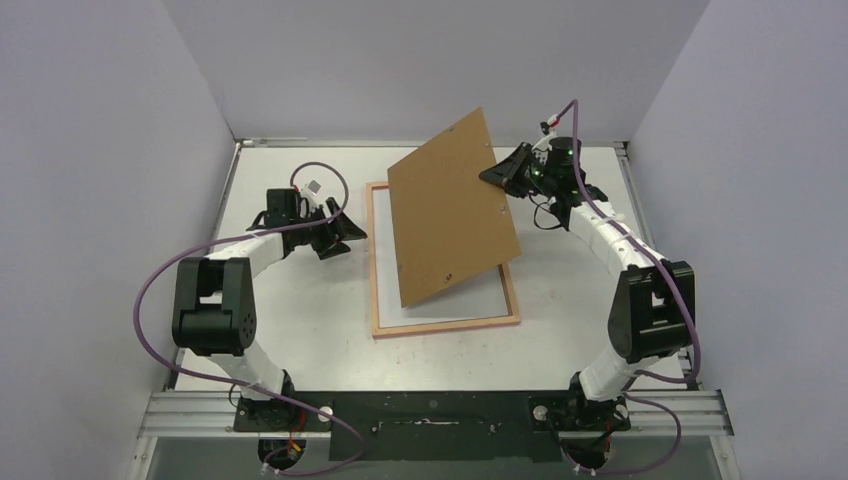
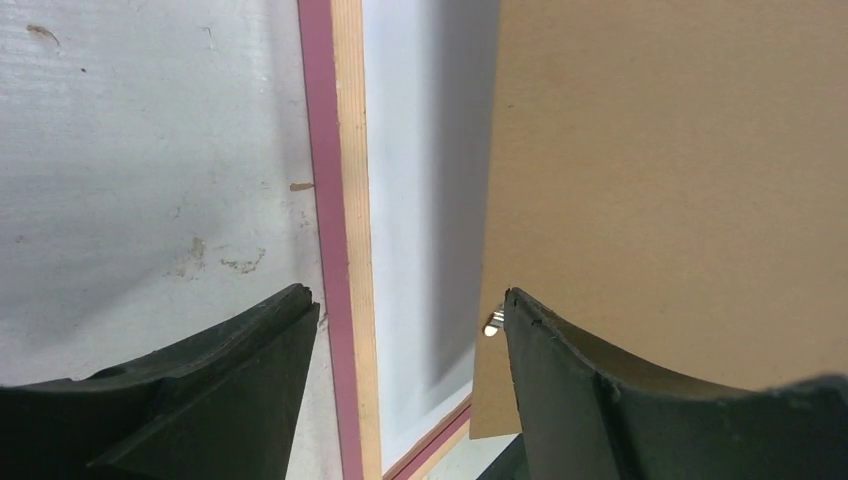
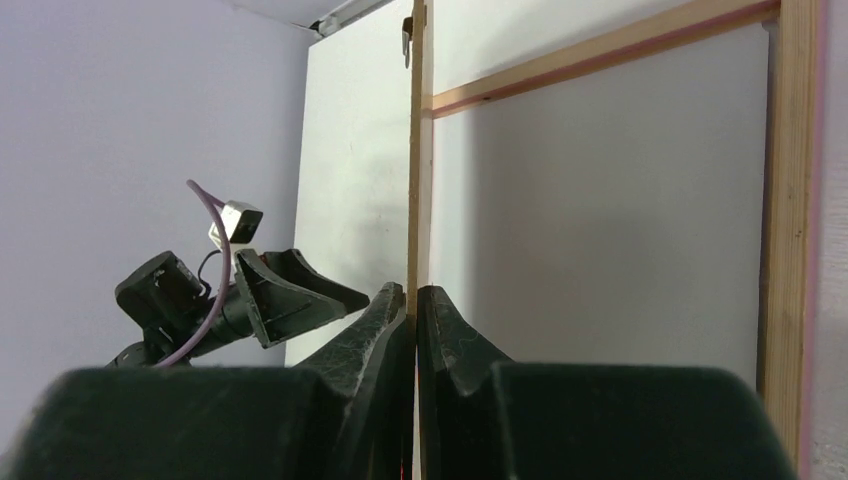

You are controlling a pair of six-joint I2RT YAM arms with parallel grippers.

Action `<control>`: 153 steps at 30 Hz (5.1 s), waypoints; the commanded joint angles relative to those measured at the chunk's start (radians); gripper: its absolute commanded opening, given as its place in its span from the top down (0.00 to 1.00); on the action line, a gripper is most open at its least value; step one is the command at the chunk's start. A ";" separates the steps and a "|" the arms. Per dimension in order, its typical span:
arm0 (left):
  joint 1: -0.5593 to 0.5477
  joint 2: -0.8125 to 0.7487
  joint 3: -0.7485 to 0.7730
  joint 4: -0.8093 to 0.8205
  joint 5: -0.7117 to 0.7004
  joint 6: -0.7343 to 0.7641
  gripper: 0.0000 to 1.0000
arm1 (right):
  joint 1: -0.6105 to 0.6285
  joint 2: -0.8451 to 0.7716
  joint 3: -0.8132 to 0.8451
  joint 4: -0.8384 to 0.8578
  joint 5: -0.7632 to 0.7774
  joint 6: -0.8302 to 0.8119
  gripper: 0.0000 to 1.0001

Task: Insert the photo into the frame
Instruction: Move the photo frame to the center of the board, then place the photo frame item in the photo frame.

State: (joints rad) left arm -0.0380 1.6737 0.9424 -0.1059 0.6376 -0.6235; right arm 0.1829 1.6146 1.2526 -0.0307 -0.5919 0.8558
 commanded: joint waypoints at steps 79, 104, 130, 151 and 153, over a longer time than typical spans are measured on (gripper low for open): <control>-0.030 0.311 0.035 0.218 -0.006 -0.179 0.86 | 0.049 0.059 -0.259 0.466 -0.062 0.184 1.00; -0.029 0.325 0.045 0.204 -0.016 -0.178 0.89 | 0.047 -0.035 -0.283 0.348 -0.028 0.083 1.00; -0.028 0.334 0.054 0.196 -0.015 -0.171 0.90 | 0.013 -0.057 -0.331 0.333 -0.070 0.112 1.00; -0.028 0.337 0.065 0.192 -0.010 -0.171 0.90 | -0.004 0.048 -0.369 0.639 -0.177 0.230 1.00; -0.028 0.335 0.065 0.192 -0.010 -0.171 0.90 | -0.009 0.065 -0.365 0.655 -0.182 0.233 1.00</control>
State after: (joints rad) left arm -0.0601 1.9762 0.9943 0.1101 0.7094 -0.8268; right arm 0.1829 1.6615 0.8776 0.4263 -0.7162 1.0344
